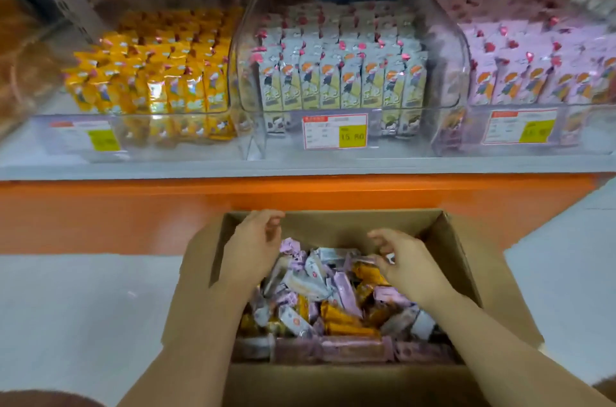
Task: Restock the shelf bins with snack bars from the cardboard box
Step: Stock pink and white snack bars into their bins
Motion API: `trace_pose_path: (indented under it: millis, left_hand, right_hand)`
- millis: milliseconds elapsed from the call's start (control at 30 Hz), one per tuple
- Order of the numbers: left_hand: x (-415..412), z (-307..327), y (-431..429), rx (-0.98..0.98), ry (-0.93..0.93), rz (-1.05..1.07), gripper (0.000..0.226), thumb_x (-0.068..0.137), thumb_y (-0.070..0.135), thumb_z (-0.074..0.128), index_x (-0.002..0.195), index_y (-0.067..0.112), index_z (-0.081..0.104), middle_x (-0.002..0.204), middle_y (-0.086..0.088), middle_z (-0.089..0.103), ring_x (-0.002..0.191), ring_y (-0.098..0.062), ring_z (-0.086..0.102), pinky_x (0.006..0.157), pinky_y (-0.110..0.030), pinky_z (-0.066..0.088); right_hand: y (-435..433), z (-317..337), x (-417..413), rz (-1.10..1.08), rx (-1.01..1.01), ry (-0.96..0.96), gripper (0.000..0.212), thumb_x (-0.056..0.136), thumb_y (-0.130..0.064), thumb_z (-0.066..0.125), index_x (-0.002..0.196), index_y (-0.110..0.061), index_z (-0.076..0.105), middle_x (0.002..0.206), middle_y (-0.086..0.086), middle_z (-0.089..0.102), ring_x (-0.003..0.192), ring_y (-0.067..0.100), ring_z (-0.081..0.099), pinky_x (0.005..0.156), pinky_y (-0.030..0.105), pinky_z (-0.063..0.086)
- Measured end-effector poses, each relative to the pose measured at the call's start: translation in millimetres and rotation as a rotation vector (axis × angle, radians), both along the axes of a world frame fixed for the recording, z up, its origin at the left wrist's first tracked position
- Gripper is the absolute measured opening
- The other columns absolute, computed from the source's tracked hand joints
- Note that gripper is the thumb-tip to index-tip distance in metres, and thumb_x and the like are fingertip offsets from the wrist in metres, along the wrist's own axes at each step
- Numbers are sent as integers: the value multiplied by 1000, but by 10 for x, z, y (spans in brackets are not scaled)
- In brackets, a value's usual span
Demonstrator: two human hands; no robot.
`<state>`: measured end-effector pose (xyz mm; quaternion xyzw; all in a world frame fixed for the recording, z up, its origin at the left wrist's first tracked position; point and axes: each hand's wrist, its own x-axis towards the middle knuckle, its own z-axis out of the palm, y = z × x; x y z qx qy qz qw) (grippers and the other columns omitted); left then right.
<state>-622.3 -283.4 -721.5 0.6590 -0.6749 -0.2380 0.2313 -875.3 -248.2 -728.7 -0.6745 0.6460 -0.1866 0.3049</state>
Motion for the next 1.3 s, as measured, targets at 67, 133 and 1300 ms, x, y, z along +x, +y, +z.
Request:
trace_pose_path:
  millis: [67, 133, 1300]
  left_hand:
    - [91, -264, -34, 103, 5, 39, 31, 92, 13, 55, 121, 23, 59, 111, 8, 58, 94, -5, 55, 85, -23, 47]
    - [126, -475, -86, 192, 7, 61, 33, 93, 14, 55, 125, 21, 57, 117, 3, 57, 93, -6, 53, 88, -25, 47]
    - [-78, -570, -234, 457, -37, -200, 52, 90, 43, 60, 137, 24, 46, 131, -6, 56, 117, -21, 53, 95, -32, 44]
  right_hand:
    - [-39, -218, 134, 35, 110, 26, 38, 92, -14, 58, 129, -19, 51, 121, 4, 58, 103, 23, 60, 87, 34, 50]
    - [-89, -408, 251, 61, 225, 50, 38, 94, -18, 55, 131, -19, 46, 128, 5, 55, 105, 26, 59, 89, 42, 50]
    - [-294, -509, 344, 306, 234, 350, 30, 85, -23, 62, 113, -27, 54, 105, 0, 65, 92, 21, 60, 67, 29, 43]
